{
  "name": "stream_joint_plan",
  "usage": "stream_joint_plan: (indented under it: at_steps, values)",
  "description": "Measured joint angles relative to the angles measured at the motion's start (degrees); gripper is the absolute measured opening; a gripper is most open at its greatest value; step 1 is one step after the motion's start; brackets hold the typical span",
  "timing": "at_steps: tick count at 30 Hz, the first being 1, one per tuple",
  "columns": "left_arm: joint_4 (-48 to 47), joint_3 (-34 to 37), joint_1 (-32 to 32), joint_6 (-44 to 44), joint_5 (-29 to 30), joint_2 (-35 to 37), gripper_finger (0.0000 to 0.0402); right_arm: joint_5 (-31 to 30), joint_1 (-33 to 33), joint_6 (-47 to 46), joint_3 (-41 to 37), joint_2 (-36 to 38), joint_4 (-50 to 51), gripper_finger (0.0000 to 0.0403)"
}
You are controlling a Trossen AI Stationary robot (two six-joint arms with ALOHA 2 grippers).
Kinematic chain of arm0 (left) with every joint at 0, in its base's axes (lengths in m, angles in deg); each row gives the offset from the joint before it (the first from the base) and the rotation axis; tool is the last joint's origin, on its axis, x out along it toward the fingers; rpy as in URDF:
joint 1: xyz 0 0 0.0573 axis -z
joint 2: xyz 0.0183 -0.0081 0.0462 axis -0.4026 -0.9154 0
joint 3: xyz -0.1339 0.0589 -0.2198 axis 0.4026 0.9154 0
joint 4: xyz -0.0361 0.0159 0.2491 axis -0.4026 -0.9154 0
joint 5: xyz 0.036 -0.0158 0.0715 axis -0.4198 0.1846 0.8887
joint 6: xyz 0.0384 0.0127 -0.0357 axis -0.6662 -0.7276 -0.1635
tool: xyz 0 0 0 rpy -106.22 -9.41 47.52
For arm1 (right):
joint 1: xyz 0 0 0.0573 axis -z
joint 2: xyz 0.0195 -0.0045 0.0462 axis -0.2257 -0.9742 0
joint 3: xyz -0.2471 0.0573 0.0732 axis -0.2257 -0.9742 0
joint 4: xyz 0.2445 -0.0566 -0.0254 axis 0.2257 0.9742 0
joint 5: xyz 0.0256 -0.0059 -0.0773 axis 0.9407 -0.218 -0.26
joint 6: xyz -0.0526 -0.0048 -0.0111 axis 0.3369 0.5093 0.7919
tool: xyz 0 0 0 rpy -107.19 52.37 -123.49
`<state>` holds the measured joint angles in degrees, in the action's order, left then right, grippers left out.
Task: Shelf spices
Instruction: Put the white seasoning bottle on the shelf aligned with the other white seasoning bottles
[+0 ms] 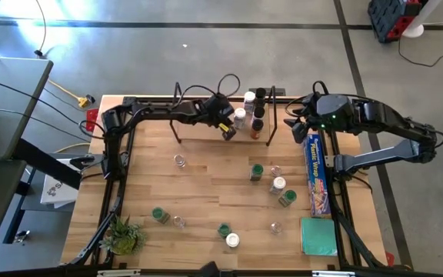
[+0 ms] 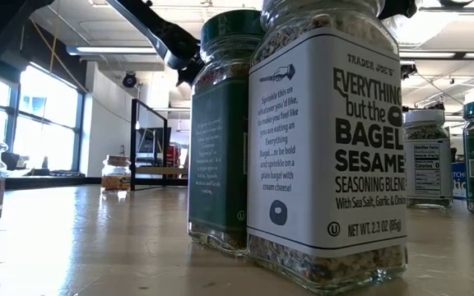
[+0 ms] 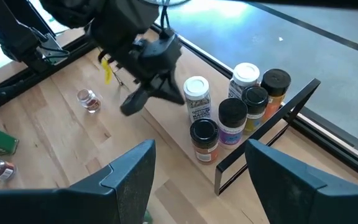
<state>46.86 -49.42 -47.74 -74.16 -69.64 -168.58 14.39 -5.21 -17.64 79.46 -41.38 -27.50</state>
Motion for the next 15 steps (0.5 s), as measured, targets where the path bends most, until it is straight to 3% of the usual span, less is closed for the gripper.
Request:
stream_joint_plan:
  at_steps: [5, 15]
  values:
    - [5.51, 0.00, -1.95, 3.18, -0.29, -0.24, 0.0000, 0.08, 0.00, -0.28, 0.00, 0.00, 0.02, 0.0243]
    - [2.35, -0.02, -2.26, 5.66, -4.39, -0.21, 0.0000, 0.11, 0.00, -0.27, 0.00, 0.00, 0.02, 0.0243]
